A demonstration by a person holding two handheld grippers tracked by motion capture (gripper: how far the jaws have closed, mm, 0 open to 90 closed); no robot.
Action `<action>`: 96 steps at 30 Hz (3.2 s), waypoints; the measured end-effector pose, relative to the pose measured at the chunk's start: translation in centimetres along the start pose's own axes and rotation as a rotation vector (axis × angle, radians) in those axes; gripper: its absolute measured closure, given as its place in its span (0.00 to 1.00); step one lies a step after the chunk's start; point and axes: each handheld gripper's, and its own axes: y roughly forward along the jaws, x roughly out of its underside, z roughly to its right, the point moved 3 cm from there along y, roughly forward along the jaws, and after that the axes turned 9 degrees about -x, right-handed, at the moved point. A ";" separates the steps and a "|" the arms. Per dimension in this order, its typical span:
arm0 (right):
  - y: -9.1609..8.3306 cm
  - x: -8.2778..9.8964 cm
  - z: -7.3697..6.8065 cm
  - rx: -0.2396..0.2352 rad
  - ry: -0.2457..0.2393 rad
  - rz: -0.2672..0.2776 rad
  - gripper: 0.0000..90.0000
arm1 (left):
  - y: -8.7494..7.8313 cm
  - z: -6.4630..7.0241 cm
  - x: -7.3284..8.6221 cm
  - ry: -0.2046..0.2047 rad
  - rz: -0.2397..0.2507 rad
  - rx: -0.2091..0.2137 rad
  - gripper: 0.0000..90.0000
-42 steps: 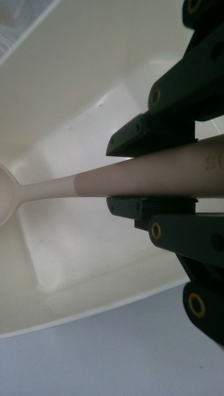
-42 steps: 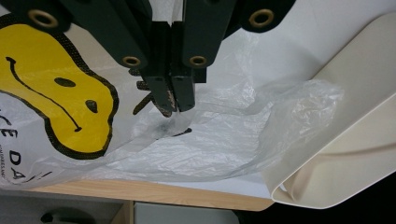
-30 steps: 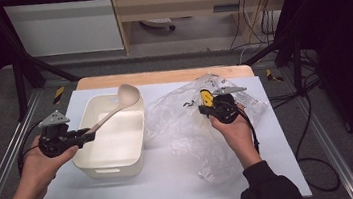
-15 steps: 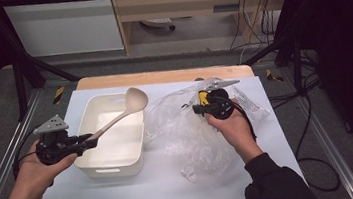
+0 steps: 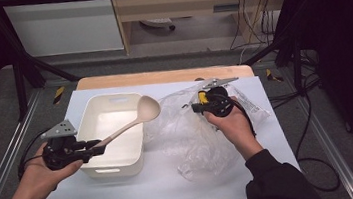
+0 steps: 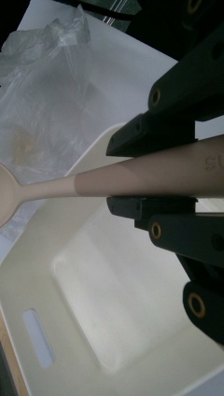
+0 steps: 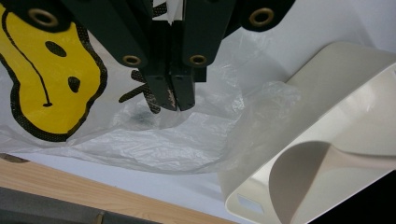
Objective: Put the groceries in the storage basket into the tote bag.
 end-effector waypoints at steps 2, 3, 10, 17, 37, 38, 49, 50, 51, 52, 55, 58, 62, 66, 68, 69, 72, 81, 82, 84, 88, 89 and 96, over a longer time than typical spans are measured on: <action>-0.2 -0.1 0.1 -0.001 0.004 0.007 1.00 | 0.2 0.6 0.0 0.018 -0.009 0.010 0.78; -0.3 -0.1 0.1 0.000 0.005 0.008 1.00 | 0.3 0.9 -0.1 0.025 -0.011 0.018 0.78; -0.5 -0.1 0.3 -0.001 0.010 0.015 1.00 | 0.9 2.3 -0.2 0.045 -0.016 0.042 0.78; -0.9 -0.1 0.5 -0.002 0.017 0.027 1.00 | 1.4 3.3 -0.3 0.068 -0.034 0.057 0.78; -1.8 -0.2 1.4 0.014 0.030 0.045 1.00 | 3.5 6.0 -0.8 0.112 -0.074 0.106 0.78; -1.8 -0.2 1.4 0.016 0.032 0.045 1.00 | 3.7 6.1 -0.8 0.112 -0.078 0.109 0.78; -1.9 0.2 2.4 0.029 0.057 0.048 1.00 | 5.2 7.5 -1.2 0.115 -0.084 0.128 0.78; -1.9 0.2 2.4 0.028 0.058 0.048 1.00 | 5.5 7.6 -1.5 0.117 -0.084 0.124 0.78; -1.9 0.2 2.4 0.027 0.059 0.050 1.00 | 5.7 7.8 -1.6 0.117 -0.085 0.121 0.78; -1.9 0.3 2.4 0.026 0.059 0.052 1.00 | 5.9 7.8 -1.8 0.120 -0.085 0.120 0.78; -2.1 0.2 2.3 0.027 0.057 0.058 1.00 | 7.0 8.1 -2.5 0.140 -0.099 0.101 0.78; -2.3 0.2 2.1 0.022 0.052 0.060 1.00 | 8.1 8.3 -3.1 0.142 -0.101 0.095 0.78; -2.5 0.2 1.9 0.018 0.048 0.067 1.00 | 9.6 8.6 -3.9 0.151 -0.114 0.080 0.78; -2.7 0.2 1.8 0.017 0.045 0.071 1.00 | 10.9 8.7 -4.7 0.152 -0.124 0.069 0.78; -2.8 0.2 1.8 0.015 0.044 0.074 1.00 | 11.5 8.7 -5.1 0.147 -0.122 0.067 0.78; -2.9 0.2 1.8 0.016 0.042 0.073 1.00 | 11.8 8.8 -5.3 0.142 -0.119 0.065 0.78; -3.0 0.2 1.8 0.014 0.040 0.075 1.00 | 12.5 8.8 -5.9 0.142 -0.116 0.050 0.78; -3.1 0.0 1.7 0.011 0.038 0.078 1.00 | 15.1 9.6 -7.2 0.133 -0.095 0.001 0.78; -3.0 0.0 1.7 0.012 0.036 0.080 1.00 | 15.5 9.7 -7.3 0.130 -0.090 -0.008 0.78; -3.0 0.0 1.6 0.009 0.034 0.084 1.00 | 16.2 9.8 -7.5 0.125 -0.076 -0.026 0.78; -3.0 0.0 1.6 0.007 0.036 0.081 1.00 | 17.3 10.0 -7.7 0.103 -0.049 -0.036 0.78; -2.9 0.0 1.6 0.008 0.035 0.079 1.00 | 17.5 10.1 -7.7 0.099 -0.048 -0.034 0.78; -2.6 -0.1 1.6 0.007 0.036 0.076 1.00 | 18.8 11.4 -7.8 0.113 -0.037 -0.037 0.78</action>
